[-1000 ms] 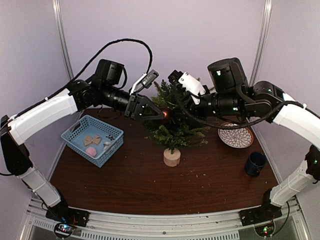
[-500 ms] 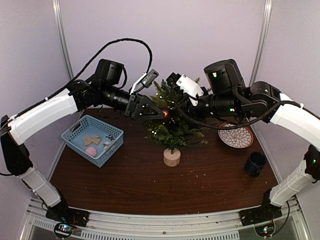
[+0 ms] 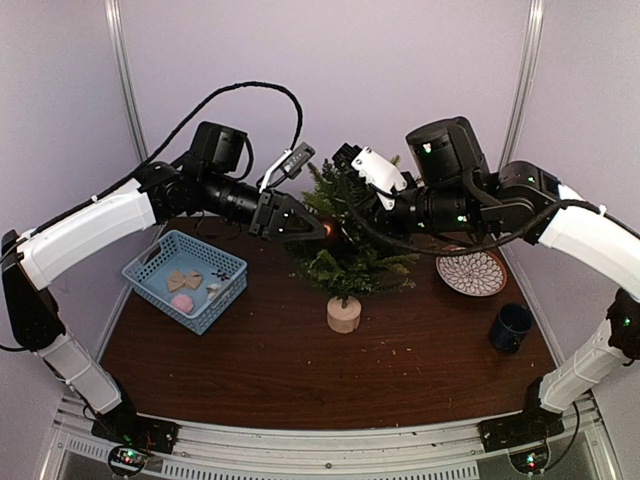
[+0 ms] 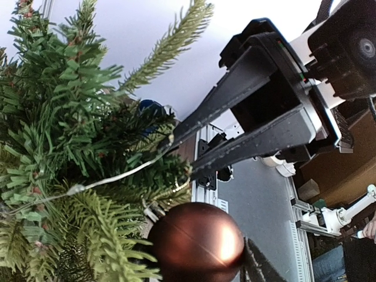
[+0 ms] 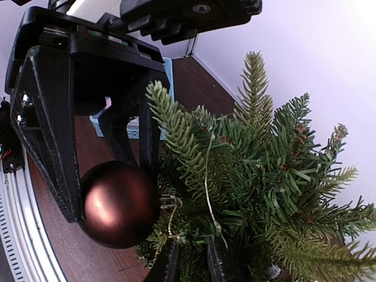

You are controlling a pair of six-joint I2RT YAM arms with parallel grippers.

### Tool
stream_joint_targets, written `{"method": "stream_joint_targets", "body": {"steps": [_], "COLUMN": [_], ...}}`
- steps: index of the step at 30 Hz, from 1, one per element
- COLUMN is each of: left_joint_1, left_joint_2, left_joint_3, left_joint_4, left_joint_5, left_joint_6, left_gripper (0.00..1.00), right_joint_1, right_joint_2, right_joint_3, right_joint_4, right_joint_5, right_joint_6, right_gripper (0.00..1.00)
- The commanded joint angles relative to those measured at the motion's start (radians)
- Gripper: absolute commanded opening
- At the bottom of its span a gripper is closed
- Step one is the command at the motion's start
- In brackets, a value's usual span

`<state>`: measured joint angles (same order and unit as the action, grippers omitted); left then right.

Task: Decorate the small christmas tree

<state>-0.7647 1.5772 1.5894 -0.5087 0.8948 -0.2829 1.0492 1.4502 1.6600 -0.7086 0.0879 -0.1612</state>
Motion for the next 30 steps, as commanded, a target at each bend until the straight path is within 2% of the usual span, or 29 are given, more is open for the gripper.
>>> {"method": "stream_joint_targets", "body": {"steps": [1,20,30], "left_joint_1": [0.007,0.007,0.007], "left_joint_2": [-0.021,-0.034,-0.051], "left_joint_3": [-0.003,-0.051,-0.060], "left_joint_4": [0.022,-0.009,-0.009], "left_joint_5": [-0.028,-0.060,-0.051], "left_joint_6": [0.001,0.016,0.024], "left_gripper": [0.26,0.37,0.51], "right_joint_1": [-0.003,-0.003,-0.003], "right_joint_2": [0.012,0.010,-0.009], "right_joint_3": [0.029,0.024,0.007], "right_joint_4": [-0.010,-0.025,-0.031], "right_joint_5": [0.023,0.005,-0.004], "right_joint_6": [0.007,0.008,0.008], "right_gripper": [0.20,0.25,0.30]}}
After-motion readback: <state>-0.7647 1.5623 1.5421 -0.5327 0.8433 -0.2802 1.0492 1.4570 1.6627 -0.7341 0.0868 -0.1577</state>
